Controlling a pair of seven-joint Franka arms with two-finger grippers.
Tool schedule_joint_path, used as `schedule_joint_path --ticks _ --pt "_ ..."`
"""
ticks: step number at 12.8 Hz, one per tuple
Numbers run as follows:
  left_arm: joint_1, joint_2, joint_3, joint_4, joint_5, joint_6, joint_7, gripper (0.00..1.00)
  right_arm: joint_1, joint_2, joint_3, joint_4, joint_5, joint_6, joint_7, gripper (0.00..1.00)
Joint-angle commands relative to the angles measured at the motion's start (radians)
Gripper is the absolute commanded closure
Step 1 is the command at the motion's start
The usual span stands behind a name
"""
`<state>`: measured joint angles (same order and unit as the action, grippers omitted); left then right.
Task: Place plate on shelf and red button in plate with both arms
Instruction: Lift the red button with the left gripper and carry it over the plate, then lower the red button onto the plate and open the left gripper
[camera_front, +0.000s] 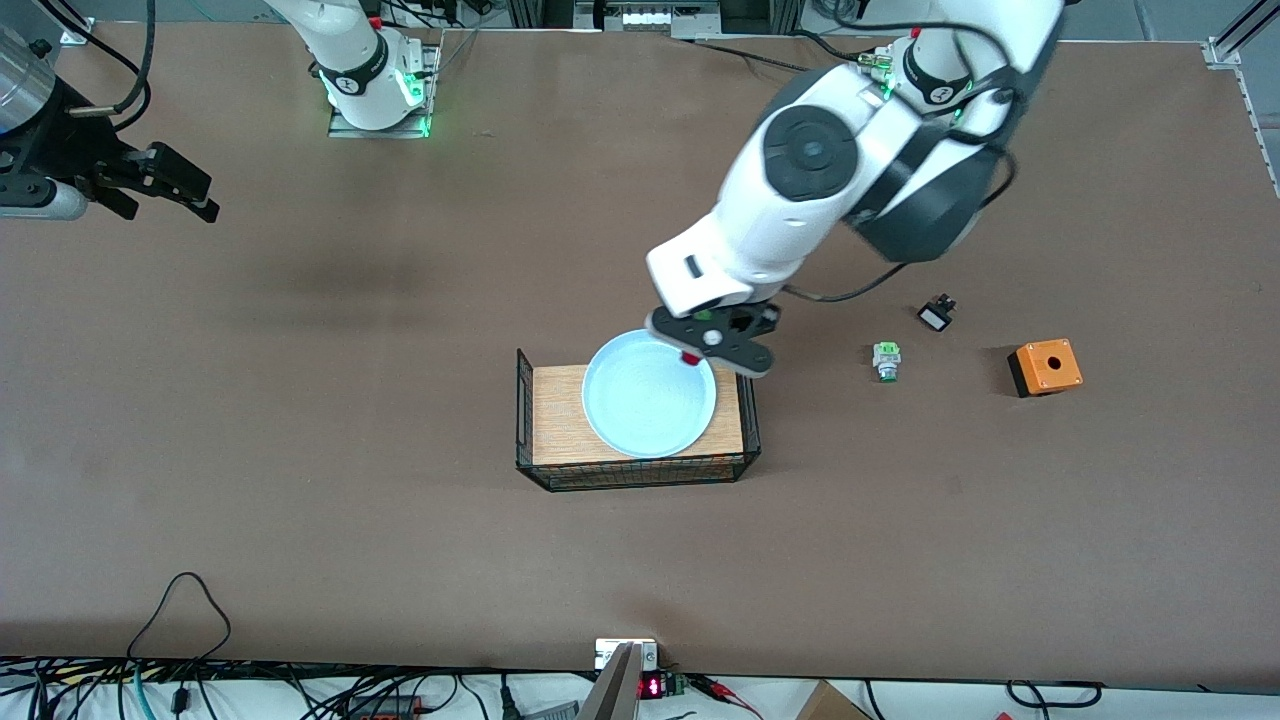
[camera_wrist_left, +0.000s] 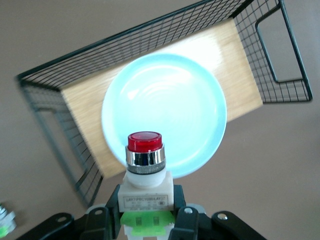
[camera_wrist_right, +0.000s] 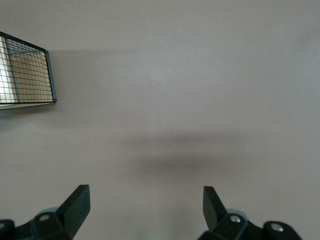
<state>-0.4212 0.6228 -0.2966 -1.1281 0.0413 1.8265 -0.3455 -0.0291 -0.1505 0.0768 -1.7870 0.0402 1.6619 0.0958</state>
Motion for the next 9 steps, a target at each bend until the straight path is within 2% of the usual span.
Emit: schedule_joint_path --ticks 1,3,4,9 --pt "-0.103 0.099 0.083 0.067 0.023 0.080 -0.033 0.92 0.000 0.014 0.017 0.021 -0.014 -0.025 -0.034 0.00" --pt "-0.171 0.141 0.170 0.067 0.023 0.140 -0.049 0.92 0.020 0.012 0.018 0.023 -0.013 -0.039 -0.041 0.00" --pt "-0.182 0.155 0.192 0.067 0.023 0.151 -0.049 0.92 0.017 0.015 0.015 0.023 -0.013 -0.042 -0.059 0.00" --pt "-0.180 0.213 0.214 0.062 0.025 0.208 -0.049 0.90 0.012 0.015 0.011 0.032 -0.019 -0.059 -0.062 0.00"
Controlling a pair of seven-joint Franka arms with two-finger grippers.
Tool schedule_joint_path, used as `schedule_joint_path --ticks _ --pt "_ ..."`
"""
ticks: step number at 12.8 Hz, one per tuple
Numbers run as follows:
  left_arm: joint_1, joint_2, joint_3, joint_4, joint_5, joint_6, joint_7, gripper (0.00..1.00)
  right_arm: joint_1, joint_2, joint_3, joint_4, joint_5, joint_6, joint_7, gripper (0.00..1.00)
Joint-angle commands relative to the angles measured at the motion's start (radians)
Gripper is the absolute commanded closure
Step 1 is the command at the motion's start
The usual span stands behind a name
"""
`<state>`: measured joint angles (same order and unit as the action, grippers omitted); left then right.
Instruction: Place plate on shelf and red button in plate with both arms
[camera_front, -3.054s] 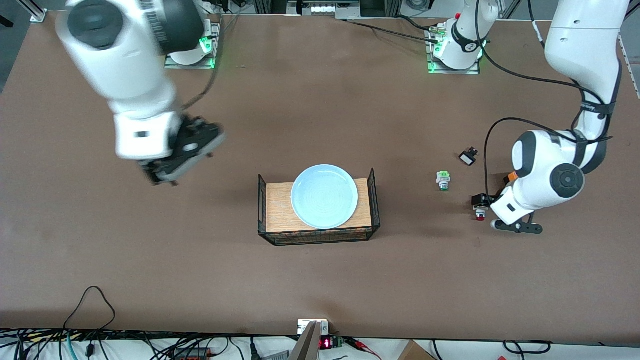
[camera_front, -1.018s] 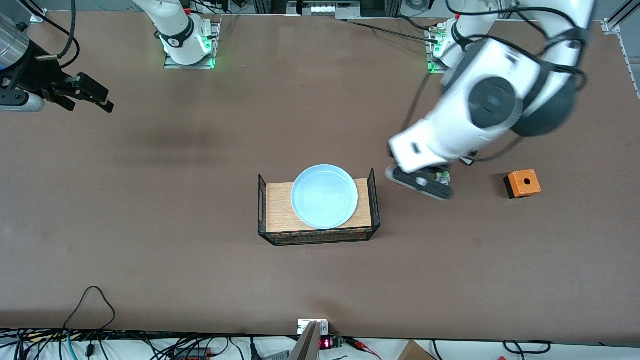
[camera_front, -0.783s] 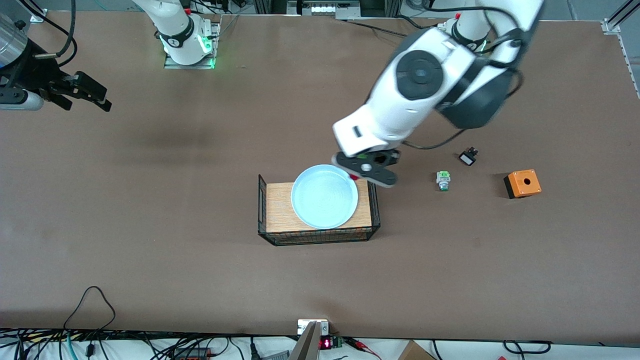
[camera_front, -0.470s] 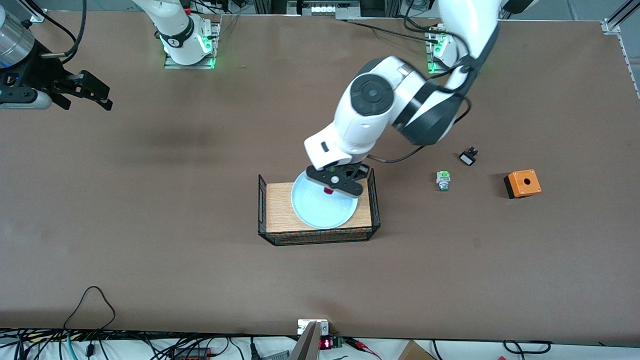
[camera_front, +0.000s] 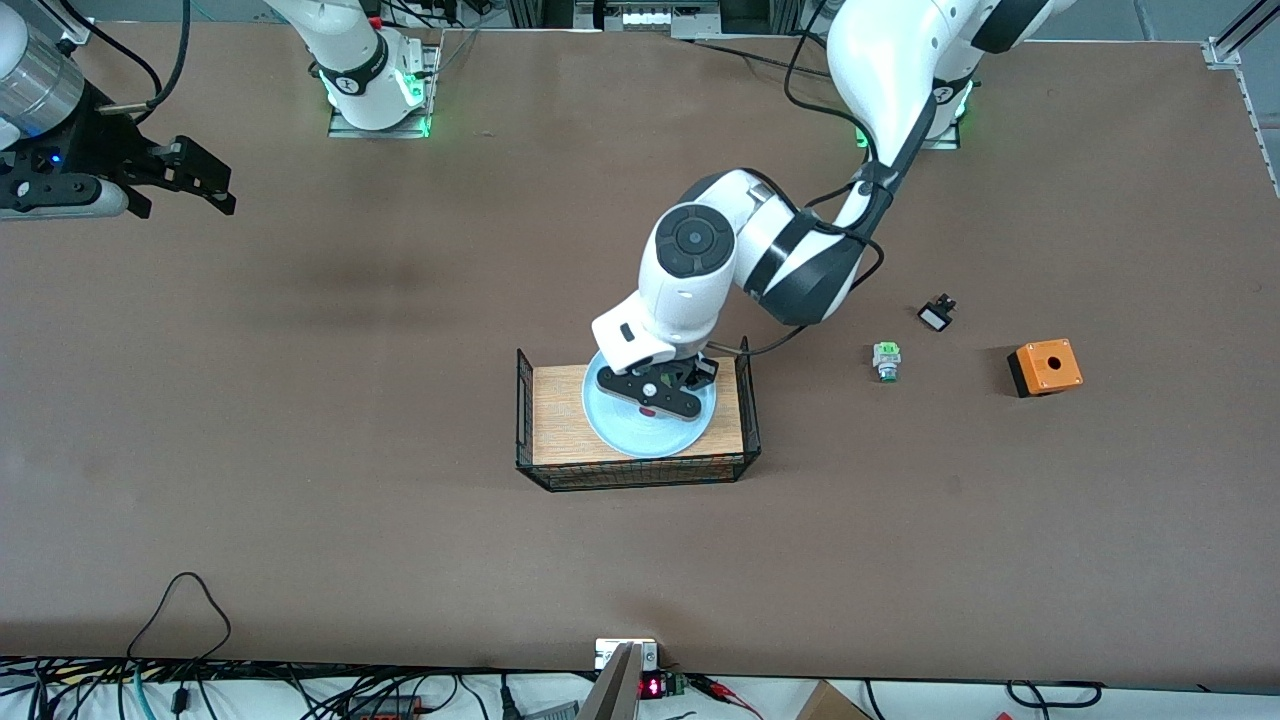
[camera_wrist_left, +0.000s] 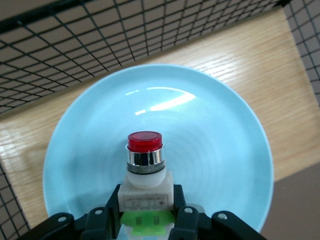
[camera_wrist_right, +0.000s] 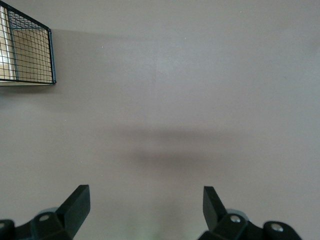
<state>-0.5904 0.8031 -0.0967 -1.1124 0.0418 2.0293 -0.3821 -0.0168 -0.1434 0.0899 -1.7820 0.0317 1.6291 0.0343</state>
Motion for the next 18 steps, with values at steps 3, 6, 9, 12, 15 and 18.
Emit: schedule_joint_path --ticks 3,6,9,12,15,18 --pt "-0.005 0.030 0.014 0.045 0.027 0.003 -0.004 0.01 0.000 0.014 -0.002 0.029 -0.009 -0.026 0.001 0.00" --pt "-0.011 0.011 0.011 0.046 0.029 -0.009 -0.015 0.00 0.000 0.018 -0.002 0.033 -0.015 -0.023 0.002 0.00" --pt "0.001 -0.082 0.006 0.048 0.029 -0.159 -0.009 0.00 0.000 0.027 -0.002 0.039 -0.016 -0.015 -0.001 0.00" --pt "0.003 -0.206 0.009 0.046 0.032 -0.366 -0.007 0.00 0.000 0.047 -0.002 0.079 -0.019 -0.026 -0.008 0.00" --pt "0.052 -0.303 0.011 0.048 0.032 -0.545 0.000 0.00 0.000 0.051 -0.002 0.082 -0.019 -0.023 -0.005 0.00" --pt "0.180 -0.369 0.011 0.048 0.027 -0.676 0.186 0.00 -0.002 0.051 -0.006 0.082 -0.030 -0.026 -0.005 0.00"
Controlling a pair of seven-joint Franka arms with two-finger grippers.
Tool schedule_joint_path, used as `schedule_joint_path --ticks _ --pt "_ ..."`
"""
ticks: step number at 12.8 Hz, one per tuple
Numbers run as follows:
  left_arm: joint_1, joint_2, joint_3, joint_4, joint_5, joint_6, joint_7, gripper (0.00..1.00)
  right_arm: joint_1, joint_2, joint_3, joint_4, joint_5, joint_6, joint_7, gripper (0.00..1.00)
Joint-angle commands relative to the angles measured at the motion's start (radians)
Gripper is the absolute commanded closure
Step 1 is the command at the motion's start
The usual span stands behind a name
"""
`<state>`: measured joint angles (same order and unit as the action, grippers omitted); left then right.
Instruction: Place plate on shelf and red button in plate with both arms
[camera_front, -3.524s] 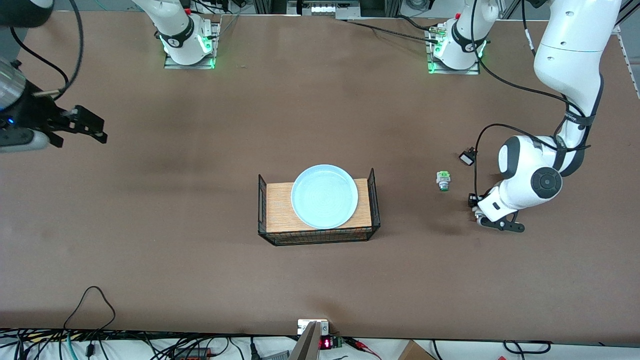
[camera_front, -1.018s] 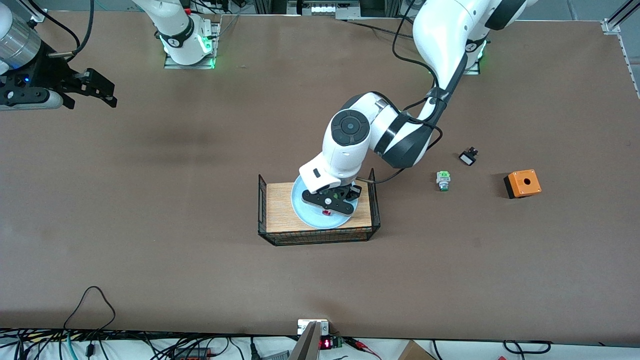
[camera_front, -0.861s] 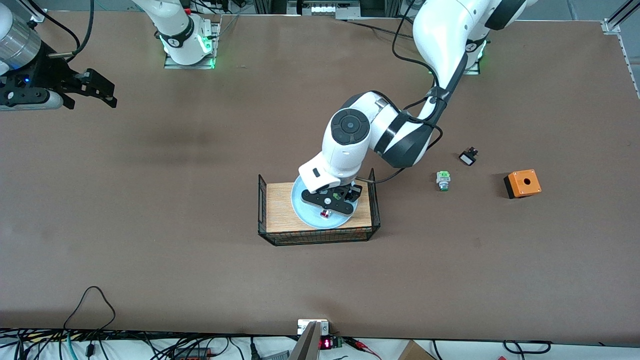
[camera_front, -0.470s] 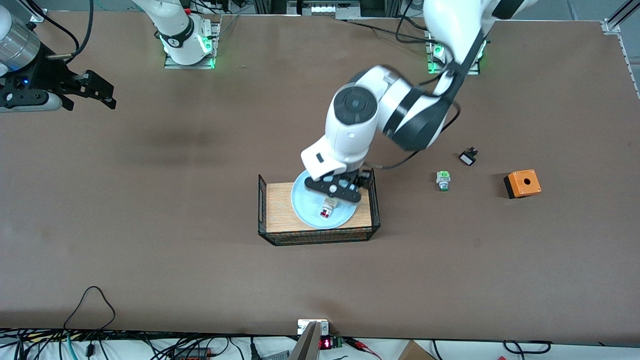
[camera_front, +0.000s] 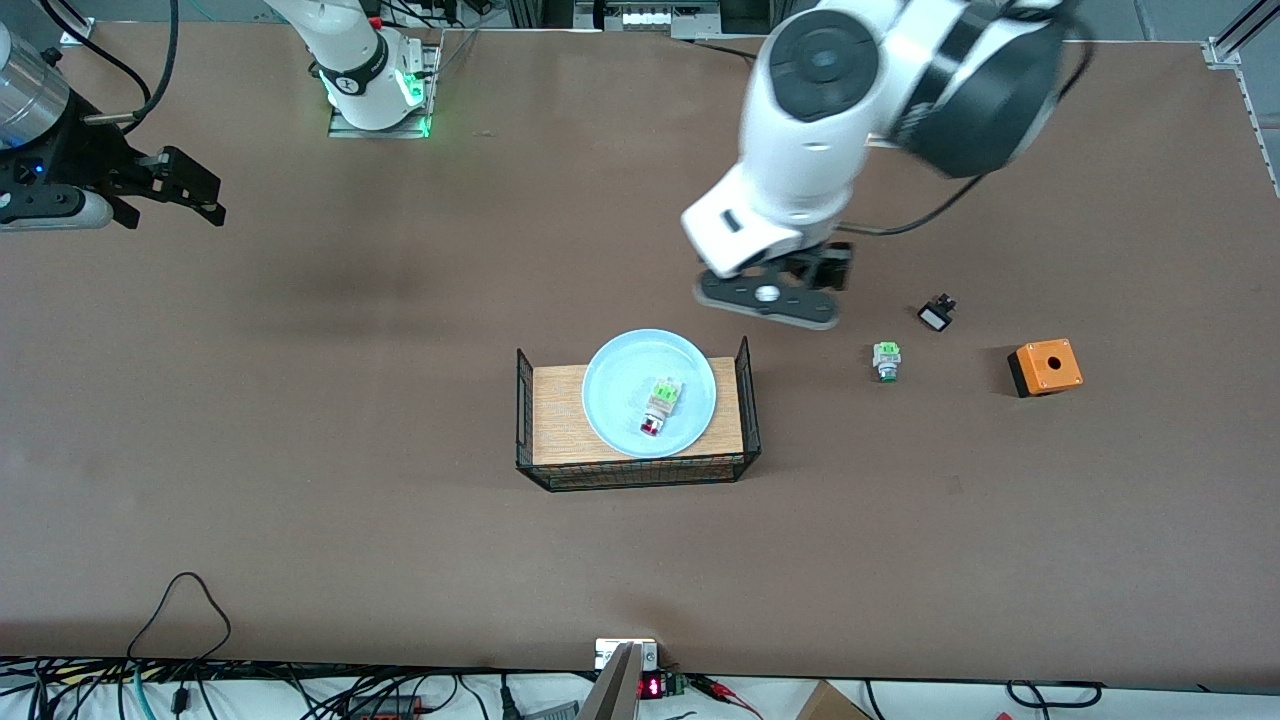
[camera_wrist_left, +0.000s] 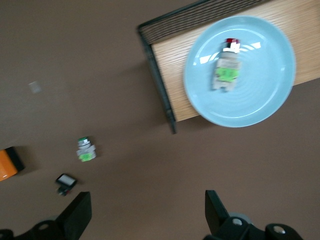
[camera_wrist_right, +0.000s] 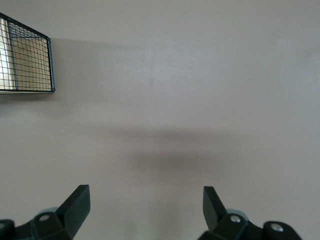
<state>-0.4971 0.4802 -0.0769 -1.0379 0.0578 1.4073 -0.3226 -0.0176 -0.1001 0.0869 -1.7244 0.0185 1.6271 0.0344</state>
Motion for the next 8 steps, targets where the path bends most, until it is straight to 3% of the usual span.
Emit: schedule_joint_path --ticks 1,4,8 --pt "0.148 -0.063 -0.009 -0.030 0.007 -0.068 0.199 0.00 0.001 0.008 -0.001 0.025 -0.032 -0.024 -0.004 0.00" --pt "0.291 -0.112 0.009 -0.101 0.004 -0.090 0.410 0.00 0.004 0.008 0.002 0.025 -0.049 -0.024 0.062 0.00" --pt "0.432 -0.384 0.011 -0.516 -0.035 0.189 0.413 0.00 0.001 0.008 0.000 0.023 -0.034 -0.026 0.053 0.00"
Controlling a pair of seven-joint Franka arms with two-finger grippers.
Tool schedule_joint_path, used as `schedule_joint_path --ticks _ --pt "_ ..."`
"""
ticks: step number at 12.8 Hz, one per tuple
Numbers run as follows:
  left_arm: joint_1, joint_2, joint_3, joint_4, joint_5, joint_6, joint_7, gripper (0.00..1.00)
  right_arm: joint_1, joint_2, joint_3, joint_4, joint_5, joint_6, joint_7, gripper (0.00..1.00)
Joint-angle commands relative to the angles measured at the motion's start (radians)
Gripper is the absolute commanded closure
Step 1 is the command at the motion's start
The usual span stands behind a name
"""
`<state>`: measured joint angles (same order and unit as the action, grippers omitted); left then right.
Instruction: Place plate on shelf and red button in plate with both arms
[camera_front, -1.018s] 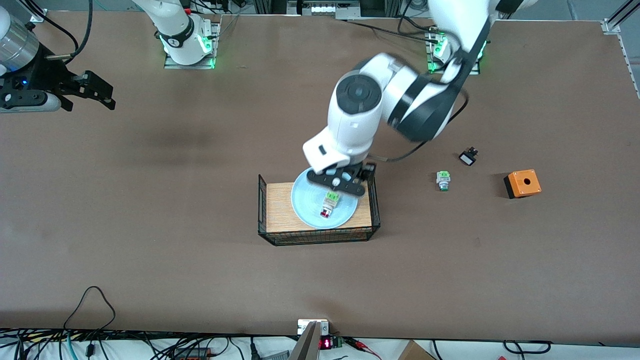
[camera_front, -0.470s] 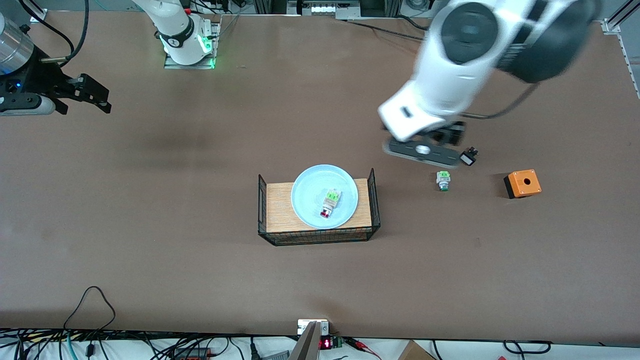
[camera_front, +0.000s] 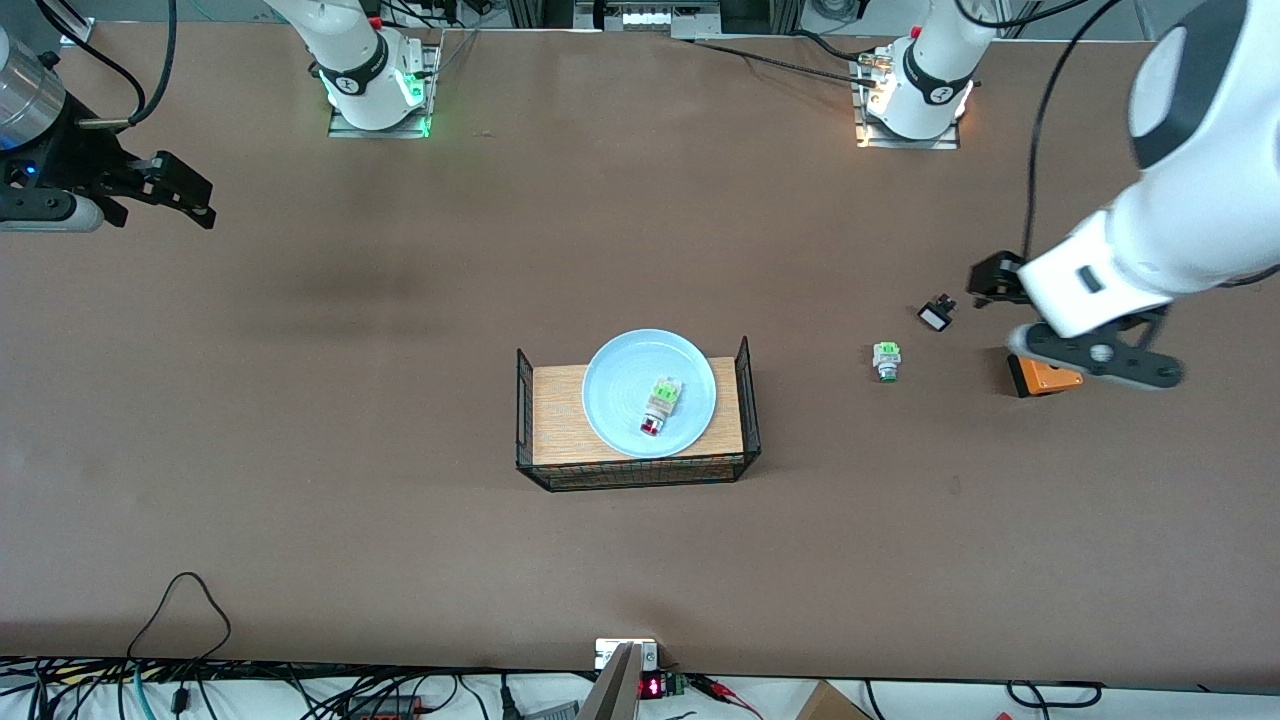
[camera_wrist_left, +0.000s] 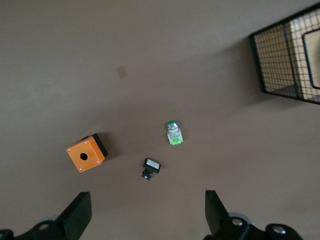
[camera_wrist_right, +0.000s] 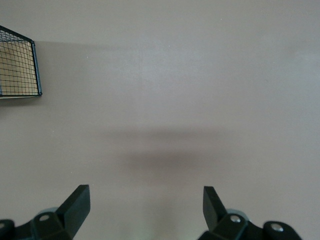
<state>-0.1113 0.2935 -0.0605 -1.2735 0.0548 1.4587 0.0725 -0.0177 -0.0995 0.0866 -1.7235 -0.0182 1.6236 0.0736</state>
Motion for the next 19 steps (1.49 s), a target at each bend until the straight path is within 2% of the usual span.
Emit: schedule_joint_path --ticks 1,5,6,10,19 --pt "0.067 -0.244 -0.005 -0.350 -0.032 0.181 0.018 0.00 0.001 0.007 0.001 0.022 0.004 -0.021 0.014 0.00" --pt "0.101 -0.330 -0.004 -0.481 -0.032 0.278 0.016 0.00 0.002 0.007 0.002 0.022 0.004 -0.019 0.005 0.00" --pt "0.101 -0.336 -0.004 -0.487 -0.032 0.276 0.018 0.00 0.002 0.007 0.002 0.022 0.004 -0.018 0.005 0.00" --pt "0.105 -0.278 0.007 -0.420 -0.030 0.259 0.021 0.00 0.002 0.007 0.001 0.022 0.004 -0.019 0.005 0.00" --pt "0.105 -0.278 -0.001 -0.406 -0.029 0.233 0.017 0.00 0.002 0.009 0.001 0.022 0.006 -0.019 0.003 0.00"
